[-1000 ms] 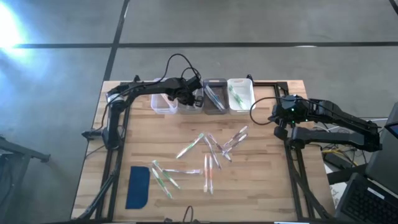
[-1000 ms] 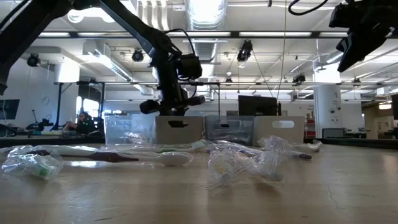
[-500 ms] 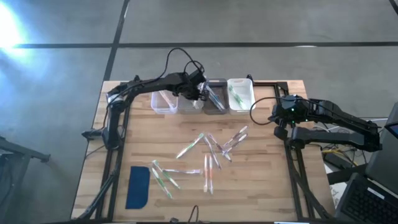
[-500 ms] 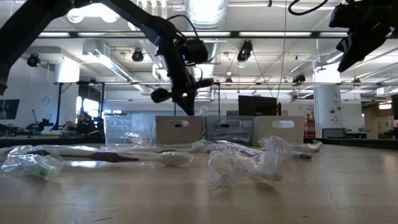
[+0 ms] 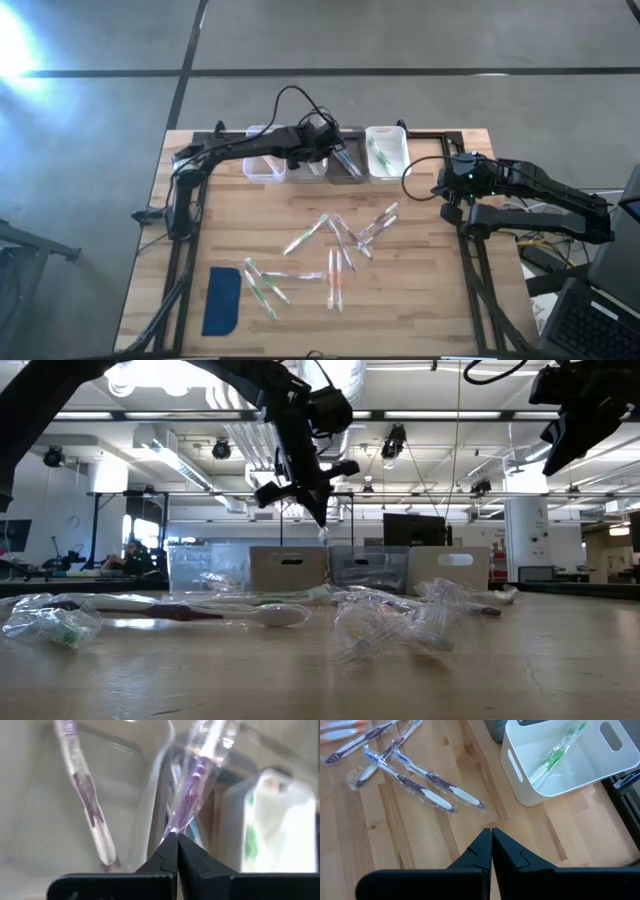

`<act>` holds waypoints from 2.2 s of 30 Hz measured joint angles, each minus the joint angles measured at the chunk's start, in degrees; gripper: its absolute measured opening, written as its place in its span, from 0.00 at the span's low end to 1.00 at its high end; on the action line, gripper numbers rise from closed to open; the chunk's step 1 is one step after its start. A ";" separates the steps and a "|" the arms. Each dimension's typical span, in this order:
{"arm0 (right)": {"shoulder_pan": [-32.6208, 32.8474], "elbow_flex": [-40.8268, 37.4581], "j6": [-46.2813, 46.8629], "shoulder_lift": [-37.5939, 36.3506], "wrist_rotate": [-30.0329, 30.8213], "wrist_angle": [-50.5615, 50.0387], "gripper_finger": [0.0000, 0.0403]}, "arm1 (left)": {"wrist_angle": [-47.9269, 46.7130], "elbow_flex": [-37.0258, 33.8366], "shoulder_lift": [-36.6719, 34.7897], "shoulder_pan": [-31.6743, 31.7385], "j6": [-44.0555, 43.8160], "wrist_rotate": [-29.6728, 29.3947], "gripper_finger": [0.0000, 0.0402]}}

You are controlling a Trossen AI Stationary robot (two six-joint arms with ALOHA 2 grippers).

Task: Pick & Place Toothbrushes
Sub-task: Put the purple toothbrush into the gray bin, then put the orange toothbrush into the white transparent bin

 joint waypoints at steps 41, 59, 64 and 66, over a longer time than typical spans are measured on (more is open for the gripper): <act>0.02 0.00 0.00 0.01 0.00 0.00 0.02 | 6.38 -14.05 0.42 4.74 -17.11 3.32 0.02; 0.00 0.00 0.00 0.02 0.00 0.00 0.02 | 8.80 -12.87 -0.69 4.28 -13.57 3.18 0.40; 0.02 0.00 0.00 0.01 0.00 0.00 0.02 | 10.11 -9.91 -3.62 2.65 -3.50 -3.05 0.41; 0.02 0.00 0.00 0.02 0.00 0.00 0.02 | 9.91 -8.32 -4.90 2.13 1.72 -4.61 0.42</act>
